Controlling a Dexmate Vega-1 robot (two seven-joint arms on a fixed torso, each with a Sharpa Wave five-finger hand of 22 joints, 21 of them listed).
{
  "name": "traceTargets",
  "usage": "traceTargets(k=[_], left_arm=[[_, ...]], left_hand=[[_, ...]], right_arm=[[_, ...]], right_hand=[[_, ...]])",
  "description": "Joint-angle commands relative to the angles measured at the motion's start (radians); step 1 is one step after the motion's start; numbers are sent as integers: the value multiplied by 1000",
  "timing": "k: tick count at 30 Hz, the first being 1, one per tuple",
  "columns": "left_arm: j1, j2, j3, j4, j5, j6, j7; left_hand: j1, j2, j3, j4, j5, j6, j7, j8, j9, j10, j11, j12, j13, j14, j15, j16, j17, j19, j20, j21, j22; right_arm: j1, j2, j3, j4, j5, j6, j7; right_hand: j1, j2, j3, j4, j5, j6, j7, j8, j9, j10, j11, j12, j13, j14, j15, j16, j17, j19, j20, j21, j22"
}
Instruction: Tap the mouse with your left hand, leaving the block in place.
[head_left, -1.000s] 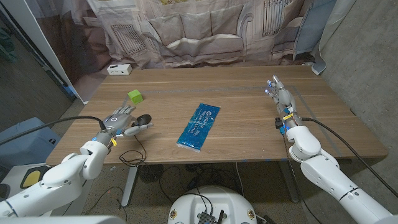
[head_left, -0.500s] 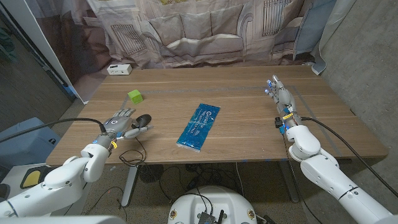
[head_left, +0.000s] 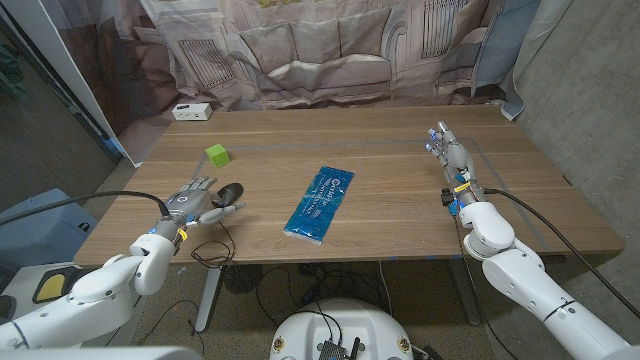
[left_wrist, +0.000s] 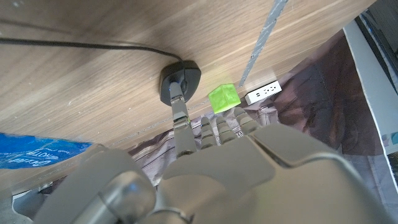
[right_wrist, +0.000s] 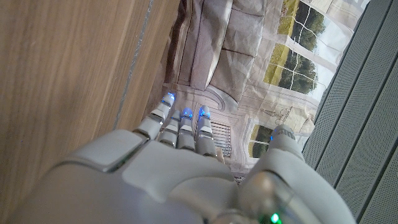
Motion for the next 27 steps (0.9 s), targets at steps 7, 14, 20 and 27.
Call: traceTargets(k=[7, 14, 20, 27], left_arm=[[-42, 16, 56, 30, -76, -12, 20], [-46, 32, 66, 32, -96, -9, 27], [-46, 41, 70, 31, -111, -5, 41], [-49, 52, 80, 28, -119, 1, 51]], left_hand=[[16, 1, -6, -7, 6, 4, -5, 0, 2, 4, 9, 1, 2, 10, 3, 11, 1, 9, 1, 4, 4], [17, 1, -7, -8, 7, 2, -6, -2, 2, 6, 10, 2, 2, 13, 3, 11, 1, 9, 2, 4, 4], [19, 2, -7, -9, 7, 4, -5, -2, 2, 10, 12, 3, 2, 17, 2, 12, 1, 15, 4, 6, 4], [21, 3, -8, -10, 7, 6, -2, -2, 2, 15, 14, 5, 2, 21, 1, 12, 1, 16, 5, 6, 4]], right_arm=[[0, -1, -3, 1, -4, -5, -4], [6, 4, -4, 3, 1, -8, -7], [11, 4, -7, 5, 2, -12, -4], [16, 4, -12, 8, -2, -10, -1]], right_hand=[[-2, 8, -5, -2, 2, 10, -1, 2, 4, 10, -5, -3, 4, 1, 3, 2, 4, 1, 3, 1, 3], [-3, 8, -5, -2, 2, 11, 0, 2, 4, 12, -6, -3, 4, 2, 3, 2, 4, 1, 3, 1, 3], [-2, 8, -6, -3, 2, 11, 1, 2, 4, 12, -7, -3, 4, 2, 3, 2, 4, 1, 4, 1, 3], [-2, 8, -6, -3, 2, 12, 0, 2, 4, 14, -4, -3, 4, 2, 3, 2, 4, 1, 4, 1, 3]])
